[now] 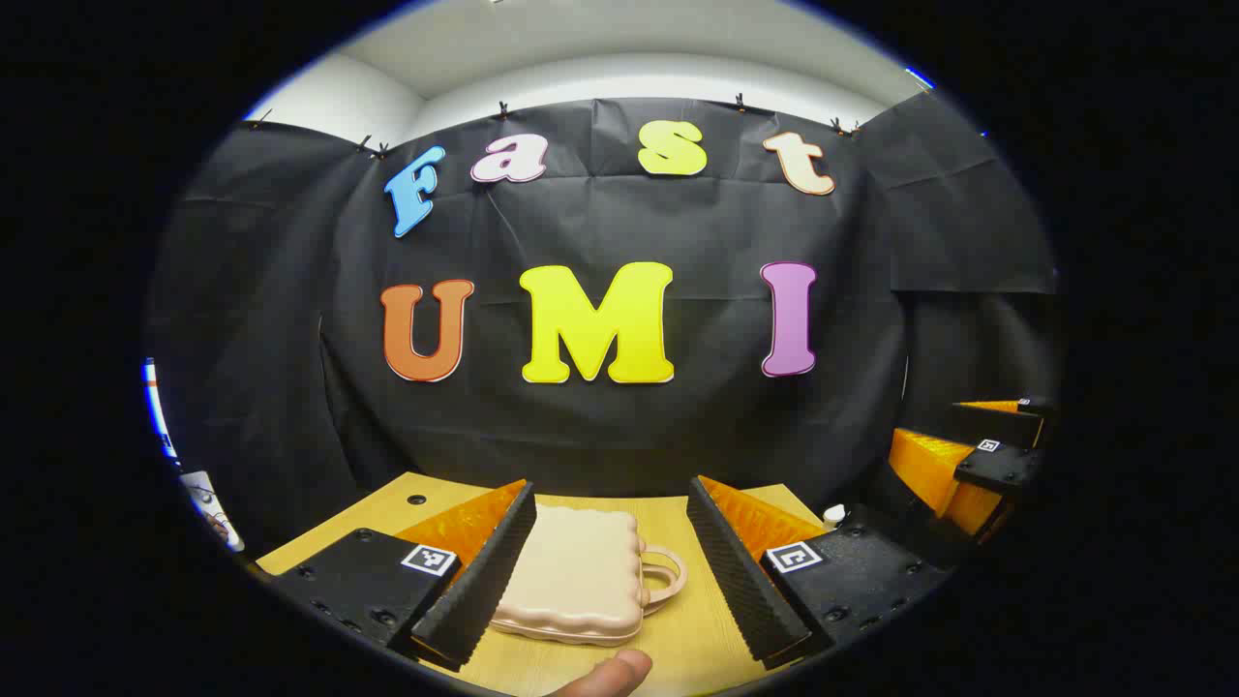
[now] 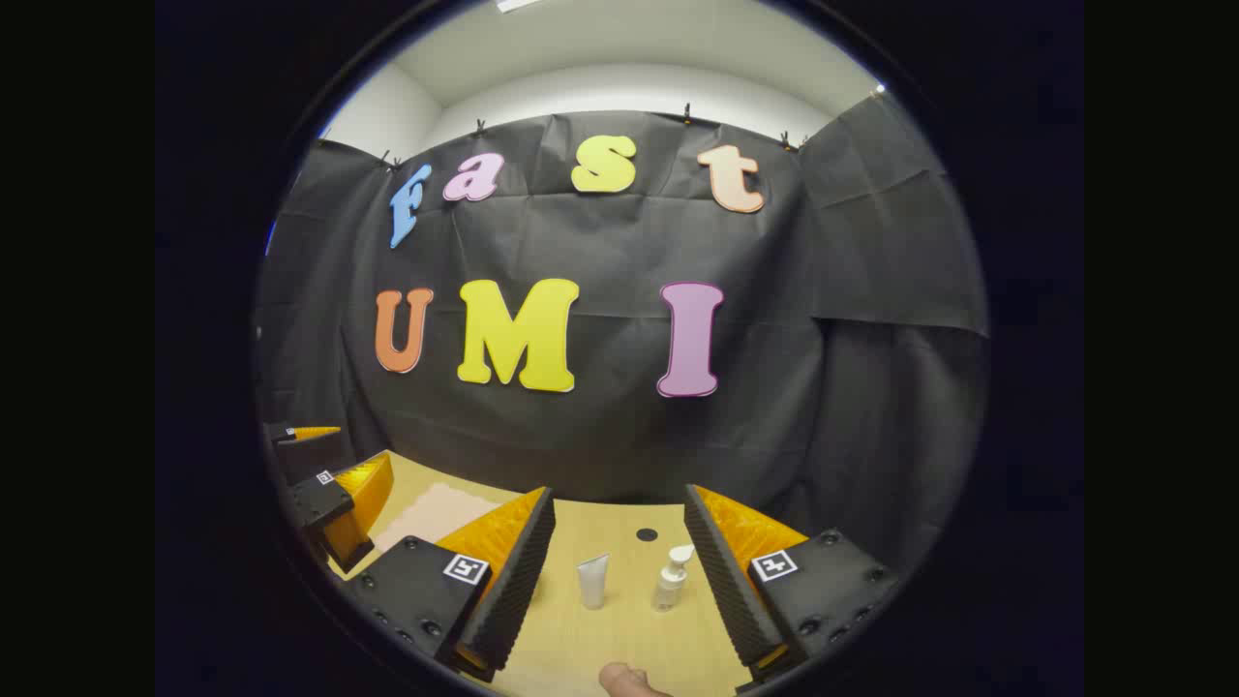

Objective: First open the suitcase, pack the skin care products into it, and then close the suitcase.

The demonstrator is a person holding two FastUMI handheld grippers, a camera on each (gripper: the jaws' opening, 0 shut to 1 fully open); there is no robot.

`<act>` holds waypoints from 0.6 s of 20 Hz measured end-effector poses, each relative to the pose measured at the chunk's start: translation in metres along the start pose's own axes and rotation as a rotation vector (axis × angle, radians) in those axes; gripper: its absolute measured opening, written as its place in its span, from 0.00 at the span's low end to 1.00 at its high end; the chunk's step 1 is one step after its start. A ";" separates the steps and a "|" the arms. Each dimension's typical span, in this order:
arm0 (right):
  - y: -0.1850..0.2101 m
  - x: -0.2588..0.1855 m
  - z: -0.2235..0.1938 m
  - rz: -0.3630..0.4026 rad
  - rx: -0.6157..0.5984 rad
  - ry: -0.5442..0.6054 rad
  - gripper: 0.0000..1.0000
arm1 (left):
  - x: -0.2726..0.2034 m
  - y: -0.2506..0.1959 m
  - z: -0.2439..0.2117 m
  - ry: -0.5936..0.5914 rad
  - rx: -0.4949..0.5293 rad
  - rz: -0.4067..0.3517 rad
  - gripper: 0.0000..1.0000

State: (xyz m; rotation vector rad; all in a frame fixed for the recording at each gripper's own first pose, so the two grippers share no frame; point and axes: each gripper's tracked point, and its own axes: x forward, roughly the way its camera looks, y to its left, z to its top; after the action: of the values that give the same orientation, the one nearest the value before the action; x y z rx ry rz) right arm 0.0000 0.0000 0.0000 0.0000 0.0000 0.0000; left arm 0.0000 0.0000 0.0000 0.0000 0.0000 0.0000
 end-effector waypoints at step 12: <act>0.006 0.014 -0.003 0.057 -0.021 -0.004 0.80 | 0.005 -0.001 0.002 -0.013 -0.021 0.029 1.00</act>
State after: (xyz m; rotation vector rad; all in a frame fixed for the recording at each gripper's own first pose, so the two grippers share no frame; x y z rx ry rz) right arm 0.0139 0.0063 -0.0031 -0.0212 -0.0040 0.0565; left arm 0.0051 -0.0014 0.0016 -0.0214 -0.0132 0.0287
